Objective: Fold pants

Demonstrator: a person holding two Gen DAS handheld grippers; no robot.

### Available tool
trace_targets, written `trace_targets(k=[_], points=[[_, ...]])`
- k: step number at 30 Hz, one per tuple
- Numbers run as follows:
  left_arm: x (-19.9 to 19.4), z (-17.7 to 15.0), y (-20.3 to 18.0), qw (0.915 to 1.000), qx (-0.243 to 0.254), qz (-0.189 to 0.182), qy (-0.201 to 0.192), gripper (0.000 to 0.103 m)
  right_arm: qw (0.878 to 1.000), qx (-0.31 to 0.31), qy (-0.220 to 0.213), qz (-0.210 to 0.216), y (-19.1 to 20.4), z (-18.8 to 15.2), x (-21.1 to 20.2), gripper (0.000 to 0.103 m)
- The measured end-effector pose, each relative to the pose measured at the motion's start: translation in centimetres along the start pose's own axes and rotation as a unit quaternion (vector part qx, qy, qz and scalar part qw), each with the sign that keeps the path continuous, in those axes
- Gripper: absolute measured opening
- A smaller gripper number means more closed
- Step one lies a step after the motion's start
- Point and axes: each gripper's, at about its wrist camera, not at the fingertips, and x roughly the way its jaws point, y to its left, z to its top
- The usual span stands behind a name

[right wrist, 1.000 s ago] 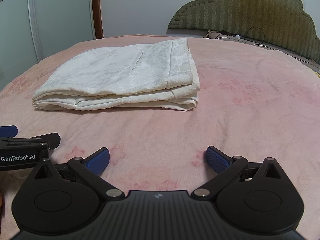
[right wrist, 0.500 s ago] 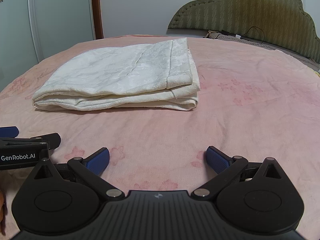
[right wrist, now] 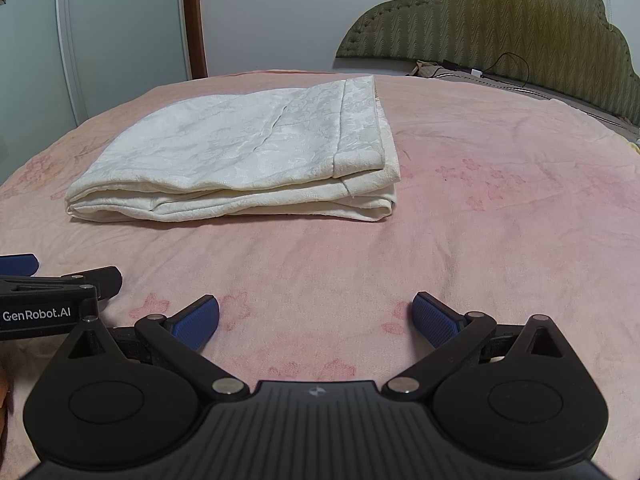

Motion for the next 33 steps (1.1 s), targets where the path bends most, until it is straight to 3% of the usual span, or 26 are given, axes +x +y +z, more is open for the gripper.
trace_targets(k=[33], points=[[0.01,-0.04,0.05,1.0000,-0.001,-0.001,0.000,0.103,1.000,0.005,-0.001,-0.002,-0.05,0.00,-0.07,0.103]])
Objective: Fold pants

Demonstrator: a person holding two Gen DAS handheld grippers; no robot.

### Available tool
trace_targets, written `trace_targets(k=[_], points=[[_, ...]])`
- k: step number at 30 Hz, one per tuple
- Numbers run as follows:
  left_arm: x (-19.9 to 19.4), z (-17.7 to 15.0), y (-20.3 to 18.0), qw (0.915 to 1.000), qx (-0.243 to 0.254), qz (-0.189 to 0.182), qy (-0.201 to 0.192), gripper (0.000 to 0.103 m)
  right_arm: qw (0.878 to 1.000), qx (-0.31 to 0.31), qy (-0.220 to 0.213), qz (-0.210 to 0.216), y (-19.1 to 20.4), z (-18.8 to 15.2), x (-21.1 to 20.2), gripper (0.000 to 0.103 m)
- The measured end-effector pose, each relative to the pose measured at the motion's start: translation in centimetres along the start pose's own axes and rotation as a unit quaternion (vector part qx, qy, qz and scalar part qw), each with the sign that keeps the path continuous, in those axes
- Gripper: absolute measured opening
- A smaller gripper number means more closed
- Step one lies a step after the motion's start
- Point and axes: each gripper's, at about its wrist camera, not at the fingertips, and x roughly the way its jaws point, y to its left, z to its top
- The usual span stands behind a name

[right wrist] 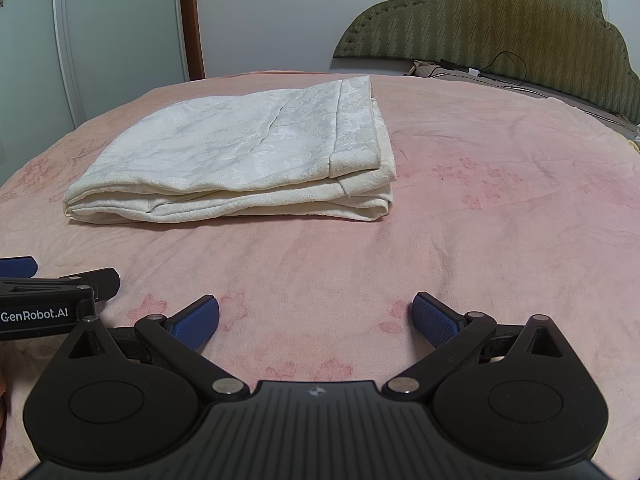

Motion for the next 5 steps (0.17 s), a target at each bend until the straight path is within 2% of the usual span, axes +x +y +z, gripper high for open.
trace_targets(k=[5], points=[[0.00,0.00,0.00,1.0000,0.000,0.000,0.000,0.103,1.000,0.000,0.000,0.000,-0.02,-0.01,-0.01,0.103]])
